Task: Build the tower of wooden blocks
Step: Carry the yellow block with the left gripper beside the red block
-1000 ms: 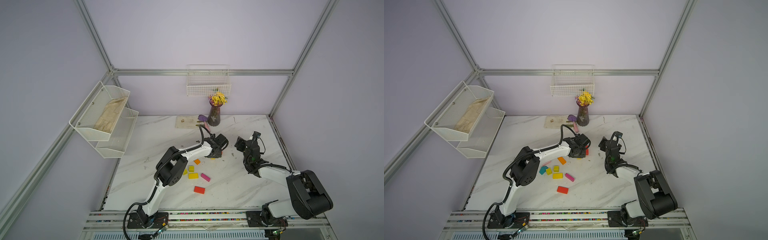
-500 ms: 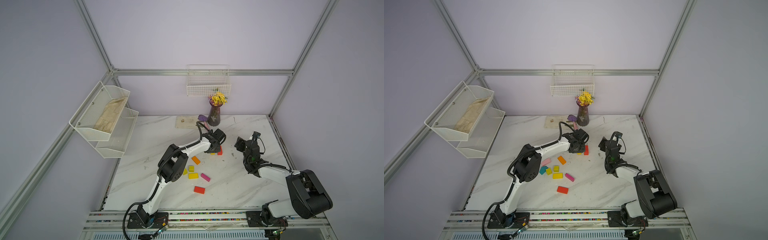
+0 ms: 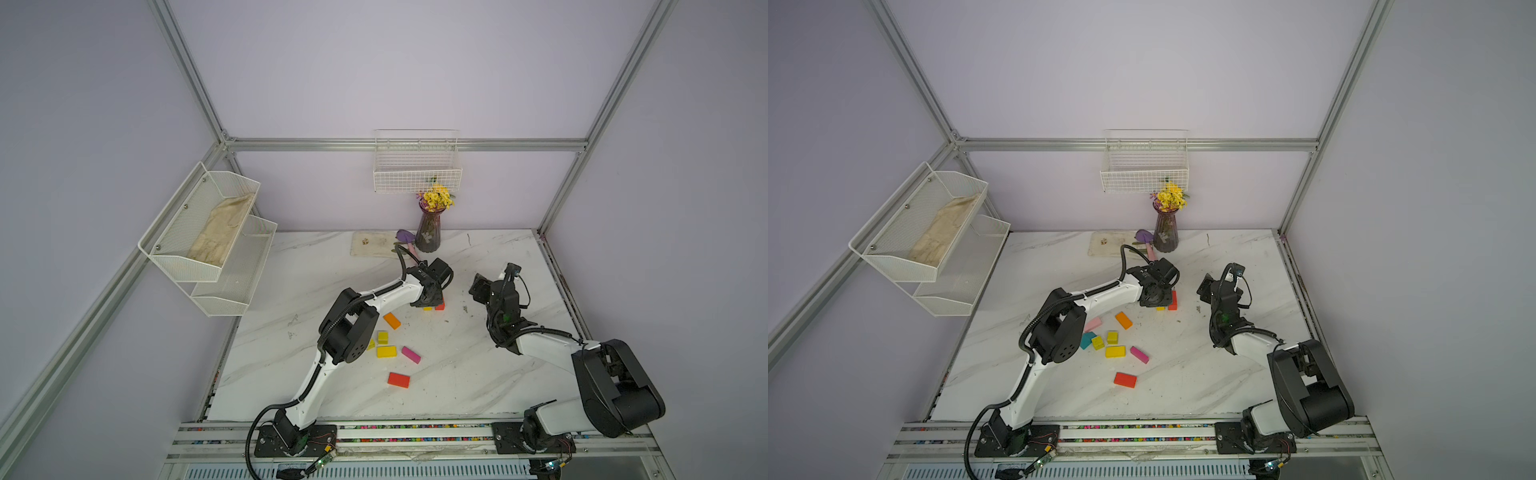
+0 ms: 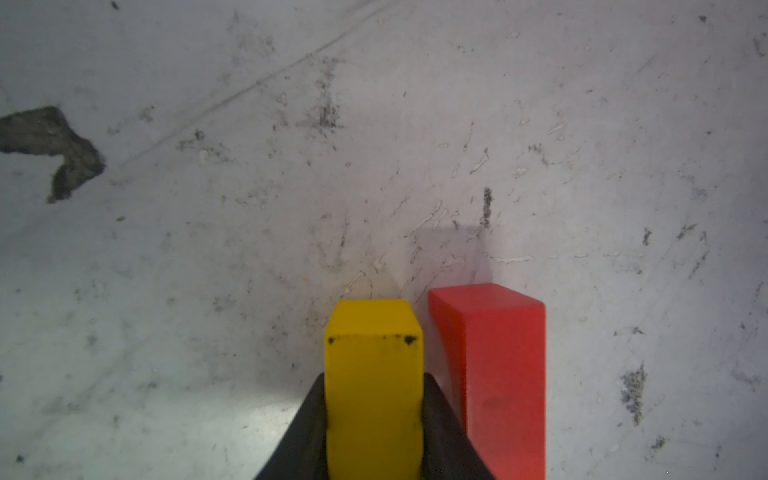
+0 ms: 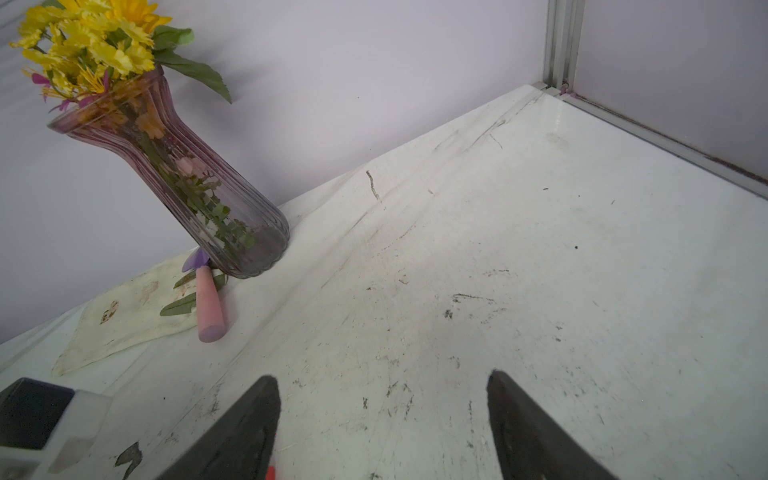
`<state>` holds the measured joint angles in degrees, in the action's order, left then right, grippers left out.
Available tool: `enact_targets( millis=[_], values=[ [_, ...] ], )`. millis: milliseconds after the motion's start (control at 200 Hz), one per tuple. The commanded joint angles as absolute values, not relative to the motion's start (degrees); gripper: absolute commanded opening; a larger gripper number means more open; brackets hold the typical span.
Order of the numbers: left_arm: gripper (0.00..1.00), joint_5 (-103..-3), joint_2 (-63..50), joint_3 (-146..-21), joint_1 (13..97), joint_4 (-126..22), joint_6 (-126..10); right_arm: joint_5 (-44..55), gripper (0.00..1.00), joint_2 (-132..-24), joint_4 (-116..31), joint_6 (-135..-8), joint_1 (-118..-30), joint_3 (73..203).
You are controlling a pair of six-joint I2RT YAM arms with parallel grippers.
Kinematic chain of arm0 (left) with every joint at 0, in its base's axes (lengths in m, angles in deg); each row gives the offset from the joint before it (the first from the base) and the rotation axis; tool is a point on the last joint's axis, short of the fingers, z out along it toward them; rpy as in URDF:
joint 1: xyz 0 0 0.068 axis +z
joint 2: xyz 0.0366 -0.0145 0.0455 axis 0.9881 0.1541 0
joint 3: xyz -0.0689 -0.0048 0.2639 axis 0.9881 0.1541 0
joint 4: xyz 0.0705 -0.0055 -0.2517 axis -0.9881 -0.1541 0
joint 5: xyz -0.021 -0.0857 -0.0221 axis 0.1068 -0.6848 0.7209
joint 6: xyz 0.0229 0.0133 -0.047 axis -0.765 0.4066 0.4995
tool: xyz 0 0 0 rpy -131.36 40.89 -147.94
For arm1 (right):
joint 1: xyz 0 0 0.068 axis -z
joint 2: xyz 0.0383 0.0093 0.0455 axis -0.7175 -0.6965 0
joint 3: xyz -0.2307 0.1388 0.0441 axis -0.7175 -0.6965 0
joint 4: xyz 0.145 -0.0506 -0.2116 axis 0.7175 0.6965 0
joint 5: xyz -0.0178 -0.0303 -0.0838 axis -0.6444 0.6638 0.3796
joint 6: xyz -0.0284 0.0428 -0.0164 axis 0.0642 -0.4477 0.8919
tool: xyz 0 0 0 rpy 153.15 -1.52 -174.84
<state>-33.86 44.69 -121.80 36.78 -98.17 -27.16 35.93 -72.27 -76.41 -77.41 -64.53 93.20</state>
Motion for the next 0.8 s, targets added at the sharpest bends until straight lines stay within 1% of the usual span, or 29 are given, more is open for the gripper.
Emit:
enact_targets(
  millis=[0,280,790],
  values=[
    [0.35,-34.3,45.2,-127.9,36.8,-99.0,-26.9,36.4,0.81,-72.7,-77.2,-77.4,-64.5,94.9],
    [0.40,-34.7,45.5,-129.1,36.9,-99.6,-27.4,36.3,0.81,-72.8,-77.1,-77.4,-64.5,94.9],
    [0.42,-34.9,42.8,-128.6,36.9,-100.3,-27.7,35.9,0.81,-73.6,-76.2,-77.3,-64.5,95.6]
  ],
)
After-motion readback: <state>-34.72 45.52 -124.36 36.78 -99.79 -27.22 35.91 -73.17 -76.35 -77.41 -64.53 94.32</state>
